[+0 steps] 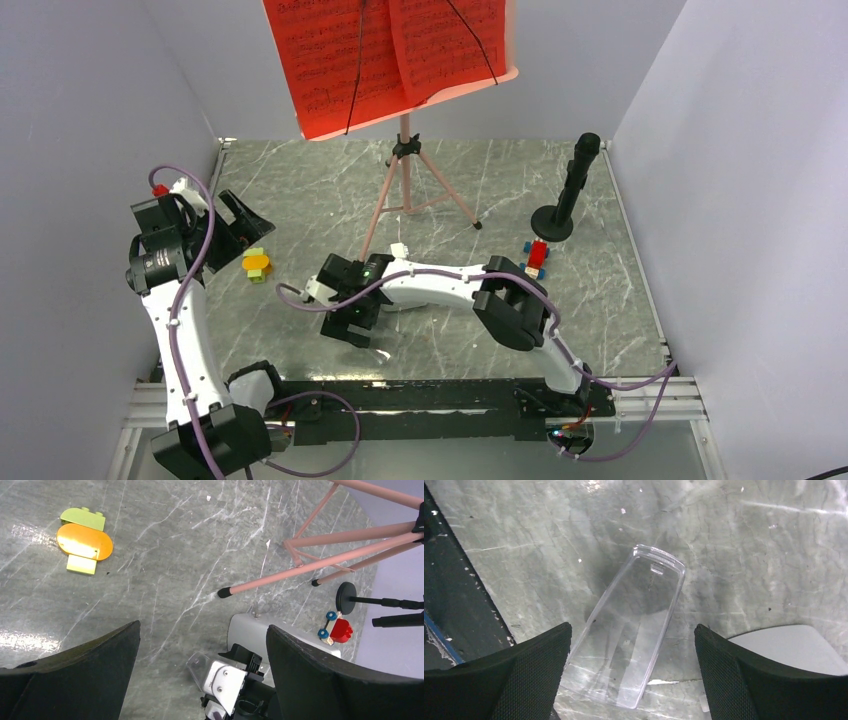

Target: Pack up the instrument practice props

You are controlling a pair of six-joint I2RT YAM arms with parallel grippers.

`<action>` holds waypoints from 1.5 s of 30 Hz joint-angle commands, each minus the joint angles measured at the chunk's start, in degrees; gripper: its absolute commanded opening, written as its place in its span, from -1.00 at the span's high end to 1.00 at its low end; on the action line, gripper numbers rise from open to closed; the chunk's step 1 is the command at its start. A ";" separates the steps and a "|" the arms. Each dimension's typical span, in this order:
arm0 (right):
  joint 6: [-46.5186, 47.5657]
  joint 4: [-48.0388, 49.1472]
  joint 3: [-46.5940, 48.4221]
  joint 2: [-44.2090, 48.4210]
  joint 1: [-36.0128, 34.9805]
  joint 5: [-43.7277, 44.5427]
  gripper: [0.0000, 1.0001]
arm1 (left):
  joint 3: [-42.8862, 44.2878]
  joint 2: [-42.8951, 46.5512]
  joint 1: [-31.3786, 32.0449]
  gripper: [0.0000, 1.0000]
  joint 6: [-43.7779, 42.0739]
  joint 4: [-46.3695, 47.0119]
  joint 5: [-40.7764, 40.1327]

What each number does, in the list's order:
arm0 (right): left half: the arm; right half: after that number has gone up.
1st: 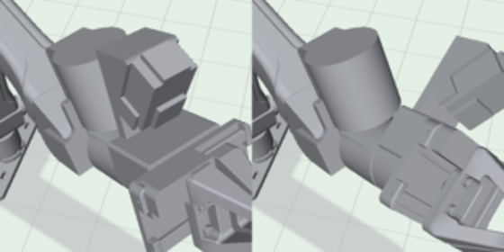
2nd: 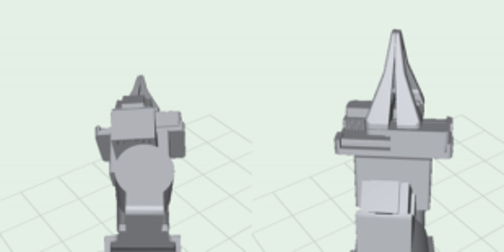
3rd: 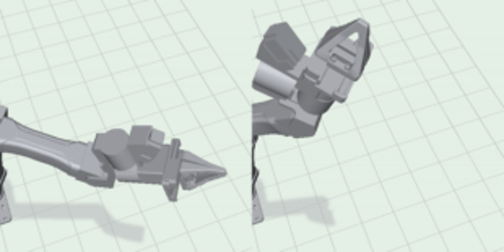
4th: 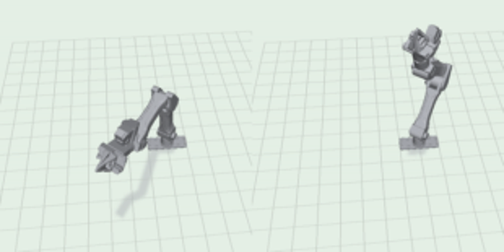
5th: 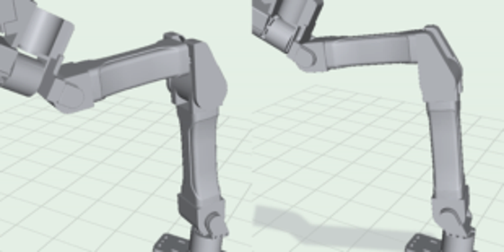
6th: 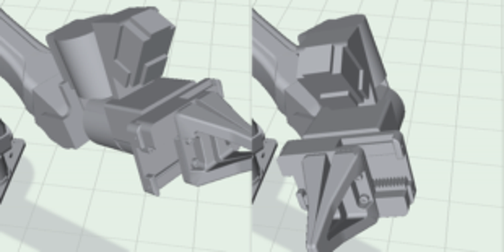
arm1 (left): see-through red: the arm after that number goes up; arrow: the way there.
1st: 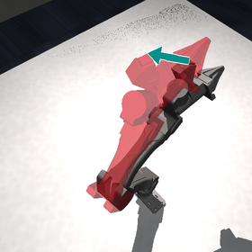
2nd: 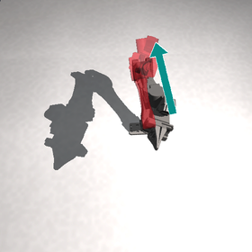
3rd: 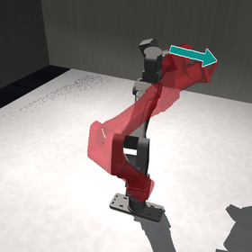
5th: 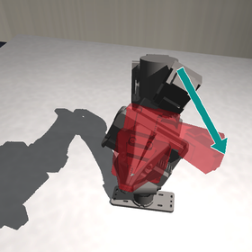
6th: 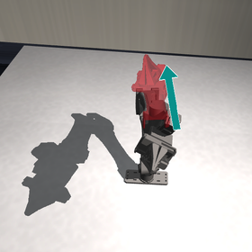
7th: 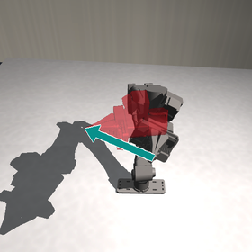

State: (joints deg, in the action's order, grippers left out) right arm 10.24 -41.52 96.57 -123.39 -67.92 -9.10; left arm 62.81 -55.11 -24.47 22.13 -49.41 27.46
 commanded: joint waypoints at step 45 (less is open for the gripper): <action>-15.68 -7.62 6.40 -7.94 -2.39 6.80 -0.24 | -2.87 0.94 -1.19 -0.99 1.17 4.45 12.07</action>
State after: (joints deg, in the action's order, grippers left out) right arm -5.78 -46.78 102.06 -128.42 -69.91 0.38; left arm 60.12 -55.81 -25.32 23.24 -46.13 38.26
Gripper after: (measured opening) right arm 0.632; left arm 0.994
